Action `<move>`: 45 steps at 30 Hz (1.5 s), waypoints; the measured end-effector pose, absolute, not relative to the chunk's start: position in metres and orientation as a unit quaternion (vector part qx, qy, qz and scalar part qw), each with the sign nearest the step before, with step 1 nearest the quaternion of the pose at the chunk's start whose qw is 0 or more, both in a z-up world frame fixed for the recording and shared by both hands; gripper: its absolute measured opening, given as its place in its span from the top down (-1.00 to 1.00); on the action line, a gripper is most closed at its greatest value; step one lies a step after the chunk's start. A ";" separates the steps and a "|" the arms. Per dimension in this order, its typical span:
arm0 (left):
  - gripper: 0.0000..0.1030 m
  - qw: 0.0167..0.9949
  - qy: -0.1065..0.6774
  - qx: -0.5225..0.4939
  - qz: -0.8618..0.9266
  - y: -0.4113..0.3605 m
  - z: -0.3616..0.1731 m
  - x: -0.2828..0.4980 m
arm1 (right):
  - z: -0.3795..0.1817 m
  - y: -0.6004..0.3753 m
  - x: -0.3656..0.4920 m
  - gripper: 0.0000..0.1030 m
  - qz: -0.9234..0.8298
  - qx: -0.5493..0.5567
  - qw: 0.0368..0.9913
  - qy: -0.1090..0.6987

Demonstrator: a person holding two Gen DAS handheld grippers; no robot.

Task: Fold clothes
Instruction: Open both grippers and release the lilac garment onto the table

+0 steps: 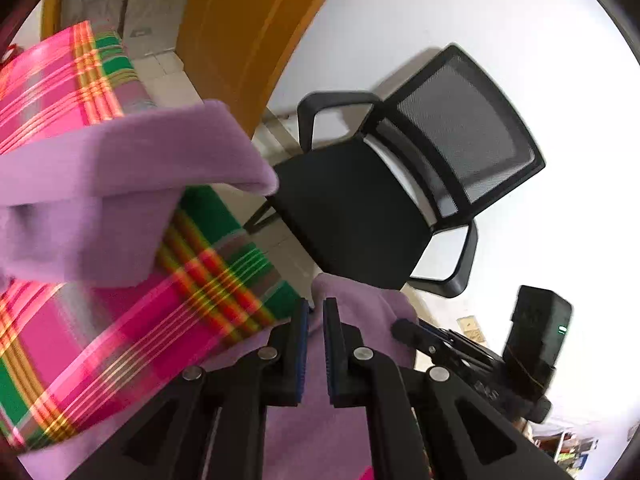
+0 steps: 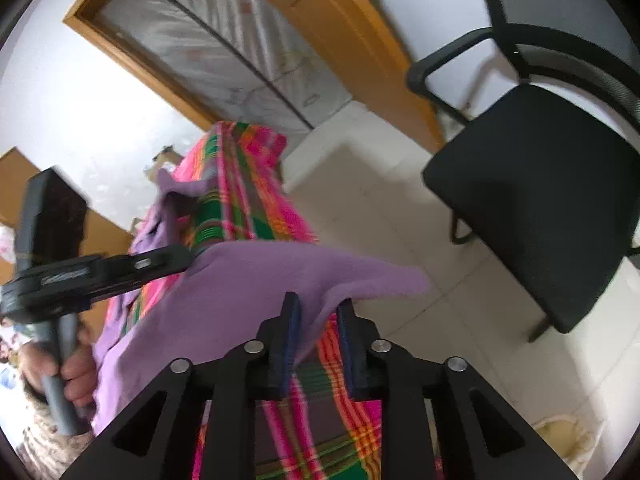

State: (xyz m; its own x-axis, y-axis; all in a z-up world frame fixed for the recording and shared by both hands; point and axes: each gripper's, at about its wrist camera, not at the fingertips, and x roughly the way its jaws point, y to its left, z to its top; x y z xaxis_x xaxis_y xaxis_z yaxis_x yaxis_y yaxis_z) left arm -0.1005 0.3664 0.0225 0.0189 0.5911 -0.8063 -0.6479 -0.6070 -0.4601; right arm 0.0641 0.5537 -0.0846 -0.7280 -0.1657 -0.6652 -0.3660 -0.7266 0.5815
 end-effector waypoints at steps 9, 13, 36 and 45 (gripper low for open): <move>0.88 0.417 -0.030 -0.543 0.728 0.263 0.067 -0.095 | -0.036 0.532 0.064 0.38 0.886 -0.338 0.050 0.314; 0.87 0.382 -0.065 -0.530 0.754 0.194 0.094 -0.094 | -0.008 0.515 0.055 0.37 0.900 -0.328 0.026 0.286; 0.85 0.087 -0.115 -0.438 0.887 -0.168 0.227 -0.063 | 0.213 0.352 -0.052 0.32 0.952 -0.248 -0.163 0.069; 0.83 0.065 -0.081 -0.444 0.890 -0.216 0.255 -0.107 | 0.270 0.285 -0.133 0.30 0.940 -0.258 -0.220 0.031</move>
